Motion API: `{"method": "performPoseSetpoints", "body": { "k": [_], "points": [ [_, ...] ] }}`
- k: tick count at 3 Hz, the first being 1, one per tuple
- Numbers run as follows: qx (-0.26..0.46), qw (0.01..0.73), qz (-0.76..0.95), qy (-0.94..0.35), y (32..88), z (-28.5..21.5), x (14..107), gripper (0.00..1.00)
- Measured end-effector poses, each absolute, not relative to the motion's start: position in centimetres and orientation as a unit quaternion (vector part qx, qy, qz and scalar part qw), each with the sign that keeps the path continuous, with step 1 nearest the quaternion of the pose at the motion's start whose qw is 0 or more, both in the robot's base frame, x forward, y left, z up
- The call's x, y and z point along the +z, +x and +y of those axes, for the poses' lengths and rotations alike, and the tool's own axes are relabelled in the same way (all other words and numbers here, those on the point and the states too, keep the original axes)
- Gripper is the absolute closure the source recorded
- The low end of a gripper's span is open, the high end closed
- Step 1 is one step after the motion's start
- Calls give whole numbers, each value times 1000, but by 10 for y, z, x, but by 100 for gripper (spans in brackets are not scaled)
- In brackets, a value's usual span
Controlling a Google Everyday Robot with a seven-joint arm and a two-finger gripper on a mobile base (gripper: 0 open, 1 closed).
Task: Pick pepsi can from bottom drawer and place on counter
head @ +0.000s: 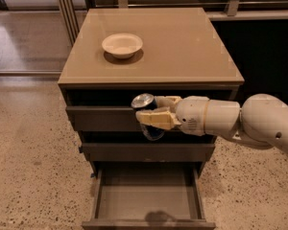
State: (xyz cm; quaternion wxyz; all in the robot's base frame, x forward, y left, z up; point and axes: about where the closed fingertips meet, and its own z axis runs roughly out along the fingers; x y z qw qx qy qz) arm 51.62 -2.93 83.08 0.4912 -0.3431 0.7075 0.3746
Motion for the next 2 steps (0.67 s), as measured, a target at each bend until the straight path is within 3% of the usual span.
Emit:
{"method": "performPoseSetpoints", "body": {
  "k": [2],
  "points": [
    [400,468,651,-444,517,-22,910,100]
  ]
}}
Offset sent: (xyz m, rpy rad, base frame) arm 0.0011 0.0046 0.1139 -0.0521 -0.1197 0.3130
